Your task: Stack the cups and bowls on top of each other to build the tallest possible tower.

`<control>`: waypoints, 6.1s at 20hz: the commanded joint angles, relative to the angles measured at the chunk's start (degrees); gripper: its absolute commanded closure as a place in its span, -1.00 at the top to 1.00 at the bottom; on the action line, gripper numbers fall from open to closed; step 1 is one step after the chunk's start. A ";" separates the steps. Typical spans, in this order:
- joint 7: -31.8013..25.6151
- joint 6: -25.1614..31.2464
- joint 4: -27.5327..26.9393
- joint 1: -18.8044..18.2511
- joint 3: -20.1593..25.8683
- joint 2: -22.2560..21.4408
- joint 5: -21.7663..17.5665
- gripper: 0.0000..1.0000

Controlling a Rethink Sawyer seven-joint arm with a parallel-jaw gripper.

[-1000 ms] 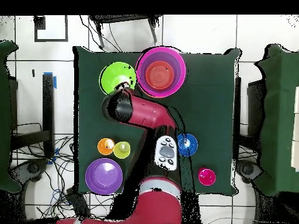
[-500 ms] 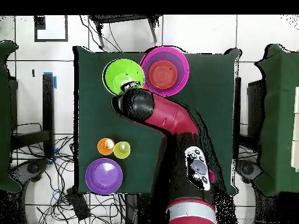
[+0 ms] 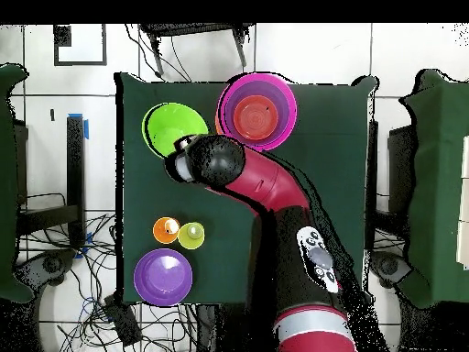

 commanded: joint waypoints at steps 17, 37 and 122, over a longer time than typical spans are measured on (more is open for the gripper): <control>-5.13 0.98 0.35 -2.15 6.61 -4.85 -9.78 -1.00; -9.68 -5.83 -4.59 -5.82 5.66 -6.64 -27.00 -1.00; -8.78 -11.74 -2.87 -26.96 24.15 1.48 -45.27 -1.00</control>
